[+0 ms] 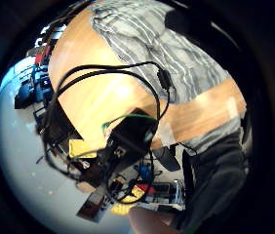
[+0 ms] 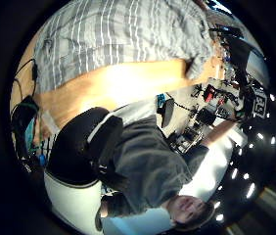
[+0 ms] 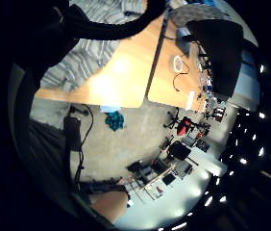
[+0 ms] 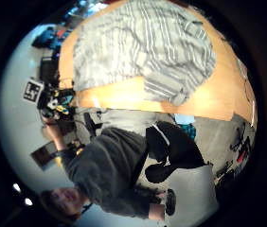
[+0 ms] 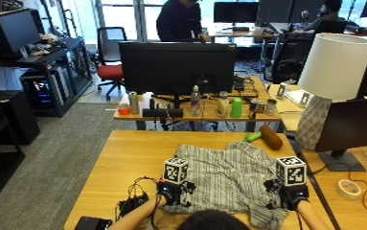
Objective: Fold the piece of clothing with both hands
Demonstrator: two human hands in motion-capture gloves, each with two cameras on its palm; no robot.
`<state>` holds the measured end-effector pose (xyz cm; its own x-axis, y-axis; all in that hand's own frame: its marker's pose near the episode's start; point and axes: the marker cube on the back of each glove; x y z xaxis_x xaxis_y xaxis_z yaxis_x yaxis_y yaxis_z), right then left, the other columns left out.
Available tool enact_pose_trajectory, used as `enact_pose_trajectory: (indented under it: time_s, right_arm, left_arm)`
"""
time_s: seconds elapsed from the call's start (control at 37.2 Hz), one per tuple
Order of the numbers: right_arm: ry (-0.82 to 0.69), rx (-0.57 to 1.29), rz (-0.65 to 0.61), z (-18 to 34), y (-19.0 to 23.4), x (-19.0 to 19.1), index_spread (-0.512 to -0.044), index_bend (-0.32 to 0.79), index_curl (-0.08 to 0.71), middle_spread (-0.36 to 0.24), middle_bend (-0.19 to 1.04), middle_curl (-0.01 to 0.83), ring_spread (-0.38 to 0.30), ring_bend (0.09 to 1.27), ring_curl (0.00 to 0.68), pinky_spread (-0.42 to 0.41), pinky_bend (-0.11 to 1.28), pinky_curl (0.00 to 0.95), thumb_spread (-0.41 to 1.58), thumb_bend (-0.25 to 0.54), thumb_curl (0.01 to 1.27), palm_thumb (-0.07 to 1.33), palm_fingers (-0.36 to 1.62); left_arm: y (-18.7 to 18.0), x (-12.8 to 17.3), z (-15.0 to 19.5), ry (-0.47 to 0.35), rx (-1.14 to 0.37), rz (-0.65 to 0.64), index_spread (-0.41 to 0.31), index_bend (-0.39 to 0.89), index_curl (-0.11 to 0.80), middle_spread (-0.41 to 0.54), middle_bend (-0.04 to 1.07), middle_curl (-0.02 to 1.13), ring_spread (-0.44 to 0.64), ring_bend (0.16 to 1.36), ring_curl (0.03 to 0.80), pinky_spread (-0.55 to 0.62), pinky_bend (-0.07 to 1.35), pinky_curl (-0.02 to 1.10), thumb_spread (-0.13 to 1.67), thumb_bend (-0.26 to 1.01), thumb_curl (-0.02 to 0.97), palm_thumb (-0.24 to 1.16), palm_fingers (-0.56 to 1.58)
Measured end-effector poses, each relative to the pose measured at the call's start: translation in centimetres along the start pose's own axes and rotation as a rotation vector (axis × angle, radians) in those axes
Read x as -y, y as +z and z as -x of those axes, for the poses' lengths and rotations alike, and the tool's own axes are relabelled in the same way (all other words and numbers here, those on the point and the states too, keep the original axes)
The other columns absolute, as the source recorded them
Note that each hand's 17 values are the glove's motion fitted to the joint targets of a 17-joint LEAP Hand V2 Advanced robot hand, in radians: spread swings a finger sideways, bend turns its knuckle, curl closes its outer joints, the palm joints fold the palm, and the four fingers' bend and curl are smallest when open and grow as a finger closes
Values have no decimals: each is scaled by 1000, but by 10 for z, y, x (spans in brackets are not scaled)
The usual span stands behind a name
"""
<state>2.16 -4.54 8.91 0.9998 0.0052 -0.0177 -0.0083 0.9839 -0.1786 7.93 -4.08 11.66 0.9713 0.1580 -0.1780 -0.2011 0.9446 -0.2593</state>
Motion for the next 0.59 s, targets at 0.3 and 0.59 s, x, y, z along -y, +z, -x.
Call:
enact_pose_trajectory:
  time_s: [0.3, 0.59]
  right_arm:
    - [-17, -15, 199, 5, 100, 58, -405, 68, 66, -69, 303, 351, -1, 645, 329, 219, 814, 373, 1024, 9, 271, 655, 261]
    - [-10, 23, 21, 4, 135, 73, -394, 173, 136, -82, 334, 374, -62, 615, 319, 112, 728, 343, 990, 47, 325, 860, 530]
  left_arm:
    - [66, 44, 17, -176, 72, 174, -79, 157, 184, 297, 148, 224, 379, 751, 262, 296, 826, 358, 1105, 35, 270, 413, 58]
    - [65, 64, 22, -68, 157, -16, -109, 174, 262, 77, 152, 255, 87, 677, 265, -95, 841, 360, 1146, 62, 297, 576, 538]
